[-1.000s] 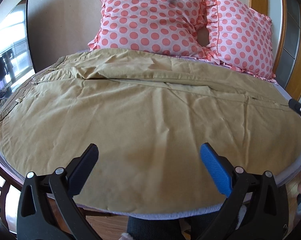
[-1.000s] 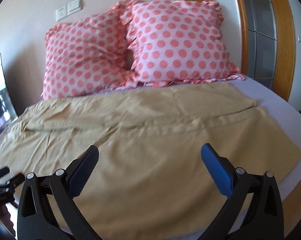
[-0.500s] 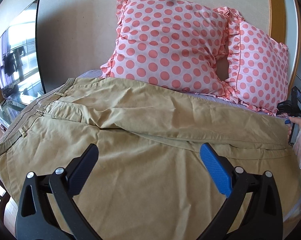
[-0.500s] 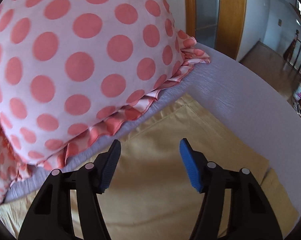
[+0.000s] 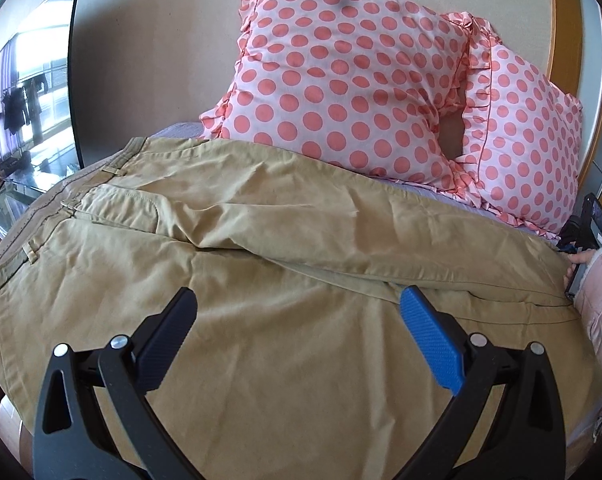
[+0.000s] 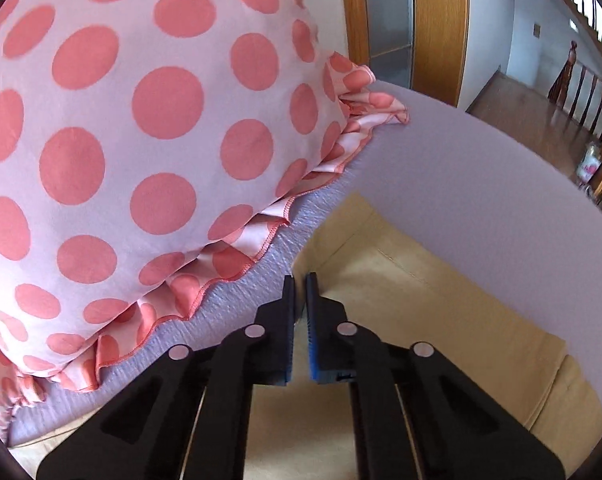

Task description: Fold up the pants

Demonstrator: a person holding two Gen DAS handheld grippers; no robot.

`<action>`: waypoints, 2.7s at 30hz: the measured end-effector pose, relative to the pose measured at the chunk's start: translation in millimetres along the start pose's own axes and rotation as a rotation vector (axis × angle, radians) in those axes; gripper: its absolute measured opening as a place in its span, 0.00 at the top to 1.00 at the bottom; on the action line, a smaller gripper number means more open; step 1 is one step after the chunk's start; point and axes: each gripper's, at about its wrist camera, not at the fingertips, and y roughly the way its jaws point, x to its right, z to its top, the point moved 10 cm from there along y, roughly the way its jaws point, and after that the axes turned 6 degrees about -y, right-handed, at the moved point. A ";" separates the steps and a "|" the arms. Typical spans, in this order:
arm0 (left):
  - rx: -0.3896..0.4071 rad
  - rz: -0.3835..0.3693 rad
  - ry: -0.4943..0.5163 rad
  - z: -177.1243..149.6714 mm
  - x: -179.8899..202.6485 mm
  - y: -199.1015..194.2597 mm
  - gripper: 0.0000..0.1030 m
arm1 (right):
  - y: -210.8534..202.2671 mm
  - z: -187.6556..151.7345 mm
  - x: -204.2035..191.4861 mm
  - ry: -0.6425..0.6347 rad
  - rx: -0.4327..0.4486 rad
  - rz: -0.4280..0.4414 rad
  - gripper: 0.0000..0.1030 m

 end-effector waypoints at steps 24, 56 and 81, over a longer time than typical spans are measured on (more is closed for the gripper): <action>0.086 -0.214 -0.147 30.3 -21.2 -27.5 0.02 | -163.9 -156.5 109.9 0.336 -0.006 0.459 0.57; -0.052 -0.115 -0.391 59.0 -127.9 -5.3 0.93 | -192.7 -124.4 173.0 0.381 0.232 0.610 0.99; -0.036 -0.103 -0.374 -74.6 -162.5 -90.1 0.56 | -198.4 -168.8 244.4 0.400 0.236 0.325 0.33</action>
